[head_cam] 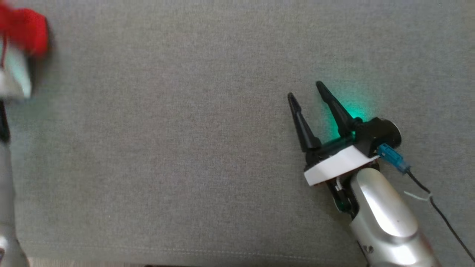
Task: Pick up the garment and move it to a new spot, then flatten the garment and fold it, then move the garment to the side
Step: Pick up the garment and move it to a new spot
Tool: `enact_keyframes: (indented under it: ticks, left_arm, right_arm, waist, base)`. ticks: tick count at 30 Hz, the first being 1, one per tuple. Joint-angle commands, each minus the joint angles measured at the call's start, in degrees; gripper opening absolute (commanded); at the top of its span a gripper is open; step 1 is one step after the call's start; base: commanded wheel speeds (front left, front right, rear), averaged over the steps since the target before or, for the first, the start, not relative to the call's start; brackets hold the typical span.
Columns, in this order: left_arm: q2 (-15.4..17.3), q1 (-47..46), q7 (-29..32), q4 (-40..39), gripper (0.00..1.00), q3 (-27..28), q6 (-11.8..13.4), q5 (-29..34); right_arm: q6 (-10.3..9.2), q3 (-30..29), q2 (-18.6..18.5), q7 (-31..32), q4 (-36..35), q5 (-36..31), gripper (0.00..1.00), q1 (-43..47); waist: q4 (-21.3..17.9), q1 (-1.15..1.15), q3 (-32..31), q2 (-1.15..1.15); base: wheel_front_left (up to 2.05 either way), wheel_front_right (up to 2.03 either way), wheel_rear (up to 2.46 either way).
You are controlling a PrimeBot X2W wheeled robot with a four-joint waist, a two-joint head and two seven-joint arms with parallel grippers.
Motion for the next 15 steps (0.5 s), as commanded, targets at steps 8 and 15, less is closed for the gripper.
enact_keyframes:
  ticks: [8,15]
  left_arm:
    - [-2.52,-6.53,-0.72,-19.59,0.00,-9.12,-3.18,0.52]
    - [-13.42,-3.73,-0.72,-24.63,0.00,-19.95,-3.60,-4.84]
  right_arm:
    - [0.18,0.77,-0.27,0.43,1.06,5.08,1.00,4.80]
    - [0.18,0.07,-0.26,0.43,1.51,8.05,1.00,7.06]
  waist:
    - [-3.52,-0.01,-7.42,0.00]
    - [-8.92,-0.01,-11.77,0.00]
  base:
    - [0.00,0.00,0.00]
    - [0.00,0.00,0.00]
